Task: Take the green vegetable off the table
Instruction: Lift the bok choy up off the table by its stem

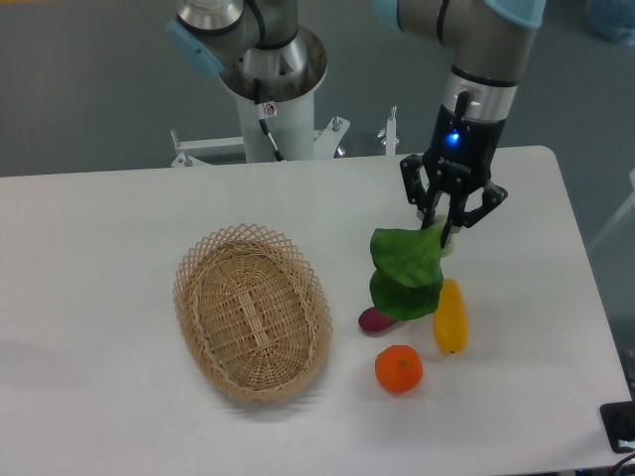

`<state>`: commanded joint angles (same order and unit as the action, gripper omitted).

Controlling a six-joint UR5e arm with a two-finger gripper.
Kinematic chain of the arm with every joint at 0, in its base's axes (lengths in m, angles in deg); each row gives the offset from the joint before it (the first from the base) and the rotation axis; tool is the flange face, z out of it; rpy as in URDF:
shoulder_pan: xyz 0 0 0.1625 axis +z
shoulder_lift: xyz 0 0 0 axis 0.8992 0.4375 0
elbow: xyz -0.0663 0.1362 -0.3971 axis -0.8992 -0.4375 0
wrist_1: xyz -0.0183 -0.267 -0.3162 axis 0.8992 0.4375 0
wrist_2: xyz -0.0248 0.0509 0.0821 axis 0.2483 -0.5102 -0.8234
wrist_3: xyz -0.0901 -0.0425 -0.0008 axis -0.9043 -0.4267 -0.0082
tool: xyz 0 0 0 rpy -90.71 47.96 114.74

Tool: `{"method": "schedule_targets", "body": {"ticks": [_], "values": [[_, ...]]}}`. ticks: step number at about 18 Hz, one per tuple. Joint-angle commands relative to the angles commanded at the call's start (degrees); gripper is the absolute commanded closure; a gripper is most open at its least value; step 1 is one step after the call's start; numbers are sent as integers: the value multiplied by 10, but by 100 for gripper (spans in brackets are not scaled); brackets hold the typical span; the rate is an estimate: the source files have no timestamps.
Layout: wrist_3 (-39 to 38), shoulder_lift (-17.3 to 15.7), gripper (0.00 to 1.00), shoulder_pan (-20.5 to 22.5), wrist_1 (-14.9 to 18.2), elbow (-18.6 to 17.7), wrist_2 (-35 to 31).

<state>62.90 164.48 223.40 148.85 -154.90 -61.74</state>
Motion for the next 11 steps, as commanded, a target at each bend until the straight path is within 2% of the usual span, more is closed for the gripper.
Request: {"method": "schedule_targets", "body": {"ticks": [11], "values": [[-18,0,67,6,0,7,15]]}}
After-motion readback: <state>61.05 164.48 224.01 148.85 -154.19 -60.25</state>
